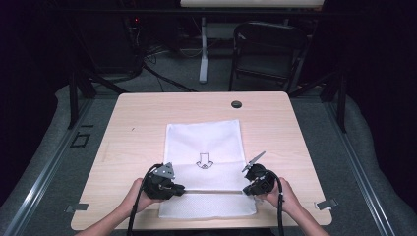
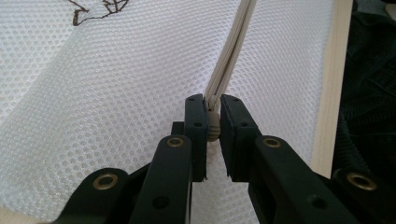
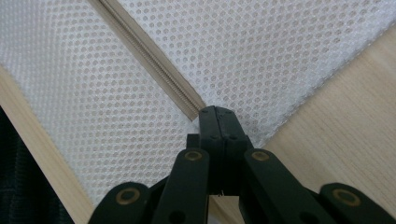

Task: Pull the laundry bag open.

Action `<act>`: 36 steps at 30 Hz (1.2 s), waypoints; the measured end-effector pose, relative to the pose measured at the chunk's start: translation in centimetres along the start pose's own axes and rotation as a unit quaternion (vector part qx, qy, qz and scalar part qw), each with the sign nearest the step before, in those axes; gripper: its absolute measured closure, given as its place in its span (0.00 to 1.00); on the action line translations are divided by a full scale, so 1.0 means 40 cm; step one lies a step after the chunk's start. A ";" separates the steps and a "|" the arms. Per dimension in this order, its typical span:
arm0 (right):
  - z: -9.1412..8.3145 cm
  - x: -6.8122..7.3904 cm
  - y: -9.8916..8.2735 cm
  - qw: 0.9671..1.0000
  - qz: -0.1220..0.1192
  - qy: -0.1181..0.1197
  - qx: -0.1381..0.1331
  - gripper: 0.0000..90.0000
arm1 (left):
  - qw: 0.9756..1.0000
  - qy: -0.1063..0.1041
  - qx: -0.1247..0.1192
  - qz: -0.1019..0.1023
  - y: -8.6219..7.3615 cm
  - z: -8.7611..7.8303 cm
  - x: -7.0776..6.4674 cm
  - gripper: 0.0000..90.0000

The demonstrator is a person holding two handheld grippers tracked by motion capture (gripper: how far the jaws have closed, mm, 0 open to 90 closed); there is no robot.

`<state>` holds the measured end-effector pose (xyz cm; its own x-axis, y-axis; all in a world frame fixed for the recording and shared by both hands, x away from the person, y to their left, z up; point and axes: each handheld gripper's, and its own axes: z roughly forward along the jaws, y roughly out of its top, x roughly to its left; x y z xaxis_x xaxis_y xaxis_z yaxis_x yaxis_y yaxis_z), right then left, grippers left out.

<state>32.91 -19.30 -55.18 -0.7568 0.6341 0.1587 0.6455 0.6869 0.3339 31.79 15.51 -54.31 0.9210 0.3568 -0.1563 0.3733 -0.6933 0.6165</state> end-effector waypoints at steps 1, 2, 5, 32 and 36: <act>0.000 0.000 0.000 1.000 0.000 0.000 0.000 1.00 | 1.000 0.008 0.003 -0.001 -0.002 -0.002 0.000 0.91; 0.000 0.000 0.000 1.000 0.001 0.000 0.000 1.00 | 1.000 0.003 -0.001 -0.003 -0.005 -0.004 0.003 0.91; 0.001 0.001 0.000 1.000 0.001 -0.001 -0.001 1.00 | 1.000 0.009 0.001 -0.005 -0.011 -0.013 0.007 0.91; 0.001 0.003 0.001 1.000 0.005 -0.001 -0.001 1.00 | 1.000 0.022 -0.001 -0.016 -0.057 -0.060 0.031 0.91; 0.001 0.003 0.001 1.000 0.005 -0.001 0.000 1.00 | 1.000 0.017 -0.002 -0.021 -0.063 -0.062 0.034 0.91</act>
<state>32.84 -19.16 -55.17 -0.7499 0.6420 0.1594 0.6531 0.6802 0.3330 31.81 19.29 -54.17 0.9006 0.4057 -0.1562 0.4103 -0.6747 0.6135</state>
